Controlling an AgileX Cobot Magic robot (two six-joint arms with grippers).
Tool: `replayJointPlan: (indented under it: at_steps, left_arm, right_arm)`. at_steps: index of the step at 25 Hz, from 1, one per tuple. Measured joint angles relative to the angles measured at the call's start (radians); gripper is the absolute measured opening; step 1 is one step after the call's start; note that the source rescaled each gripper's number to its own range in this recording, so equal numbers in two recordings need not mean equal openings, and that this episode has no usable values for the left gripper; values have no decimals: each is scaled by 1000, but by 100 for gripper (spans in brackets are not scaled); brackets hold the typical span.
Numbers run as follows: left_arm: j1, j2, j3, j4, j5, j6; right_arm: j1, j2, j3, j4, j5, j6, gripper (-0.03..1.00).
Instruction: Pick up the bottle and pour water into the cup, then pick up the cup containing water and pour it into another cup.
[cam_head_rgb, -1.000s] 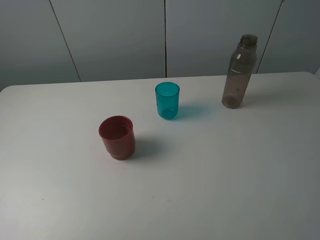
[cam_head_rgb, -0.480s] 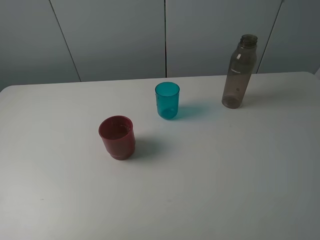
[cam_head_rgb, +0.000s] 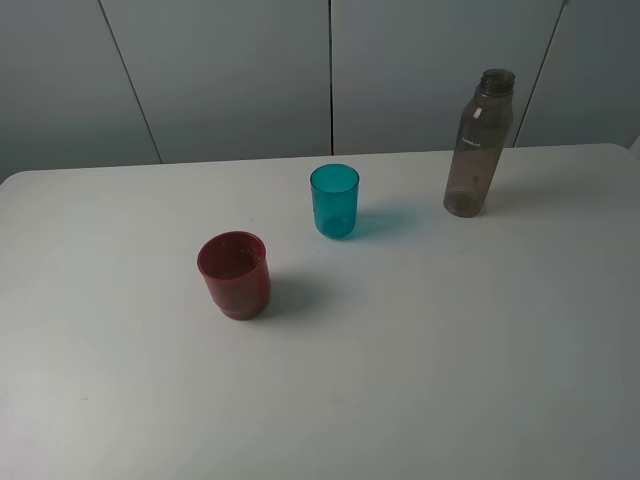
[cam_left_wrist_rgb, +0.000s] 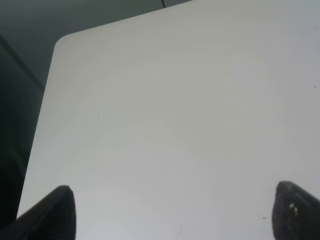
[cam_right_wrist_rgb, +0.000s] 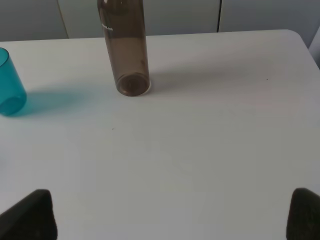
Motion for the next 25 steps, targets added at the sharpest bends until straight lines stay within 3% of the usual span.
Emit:
replayJointPlan:
  at_steps: [25]
  left_arm:
    - [0,0,0,0,0,0]
  right_arm:
    - [0,0,0,54,0,-60,100]
